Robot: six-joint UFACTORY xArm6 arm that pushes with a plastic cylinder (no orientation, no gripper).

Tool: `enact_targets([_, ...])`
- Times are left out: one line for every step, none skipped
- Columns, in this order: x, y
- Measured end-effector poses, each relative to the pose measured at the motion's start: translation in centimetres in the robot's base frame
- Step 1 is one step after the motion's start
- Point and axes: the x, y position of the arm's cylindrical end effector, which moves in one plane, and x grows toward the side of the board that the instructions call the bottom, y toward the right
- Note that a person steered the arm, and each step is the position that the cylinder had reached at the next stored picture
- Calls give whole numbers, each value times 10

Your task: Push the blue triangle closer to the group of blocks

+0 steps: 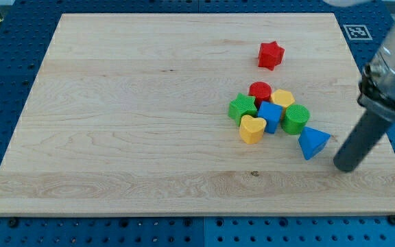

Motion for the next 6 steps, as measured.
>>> enact_targets([-6,-15])
enact_targets([-24,-15])
enact_targets([-28,-25])
enact_targets([-41,-58])
enact_targets([-39,-67])
enact_targets([-28,-60])
